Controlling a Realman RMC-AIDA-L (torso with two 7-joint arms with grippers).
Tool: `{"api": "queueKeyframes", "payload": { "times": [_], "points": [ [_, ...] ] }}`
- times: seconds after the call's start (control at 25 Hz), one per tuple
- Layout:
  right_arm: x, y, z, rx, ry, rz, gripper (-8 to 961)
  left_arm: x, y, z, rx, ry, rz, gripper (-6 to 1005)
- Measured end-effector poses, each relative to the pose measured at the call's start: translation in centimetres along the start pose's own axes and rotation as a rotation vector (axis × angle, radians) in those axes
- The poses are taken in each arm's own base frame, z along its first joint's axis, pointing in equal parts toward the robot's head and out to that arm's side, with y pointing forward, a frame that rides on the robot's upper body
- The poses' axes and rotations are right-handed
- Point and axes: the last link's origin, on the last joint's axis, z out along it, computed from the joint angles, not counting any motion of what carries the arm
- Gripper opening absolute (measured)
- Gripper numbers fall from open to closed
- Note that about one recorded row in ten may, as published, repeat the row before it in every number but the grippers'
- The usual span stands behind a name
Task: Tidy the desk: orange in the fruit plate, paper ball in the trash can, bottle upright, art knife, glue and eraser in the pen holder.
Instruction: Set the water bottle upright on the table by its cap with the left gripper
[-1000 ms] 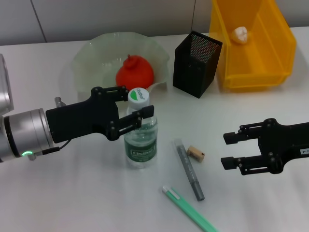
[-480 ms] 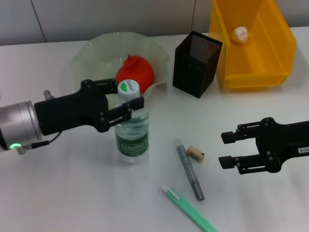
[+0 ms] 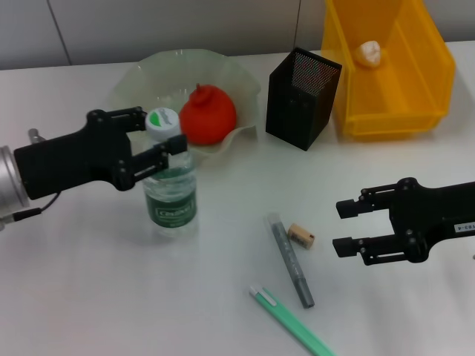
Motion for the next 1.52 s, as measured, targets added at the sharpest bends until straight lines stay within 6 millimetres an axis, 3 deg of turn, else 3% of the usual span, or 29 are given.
{"api": "queueKeyframes", "payload": {
  "times": [0.48, 1.16, 1.52],
  "points": [
    [-0.3, -0.2, 0.7, -0.024, -0.006, 0.004, 637, -0.7, -0.9, -2.4, 0.136, 0.021, -0.003, 492],
    [-0.2, -0.2, 0.7, -0.026, -0.007, 0.0, 637, -1.8, -1.0, -3.9, 0.238, 0.032, 0.005, 529],
    [-0.3, -0.4, 1.1, -0.028, -0.007, 0.0, 637, -2.3, -0.7, -3.7, 0.239, 0.032, -0.002, 548]
  ]
}}
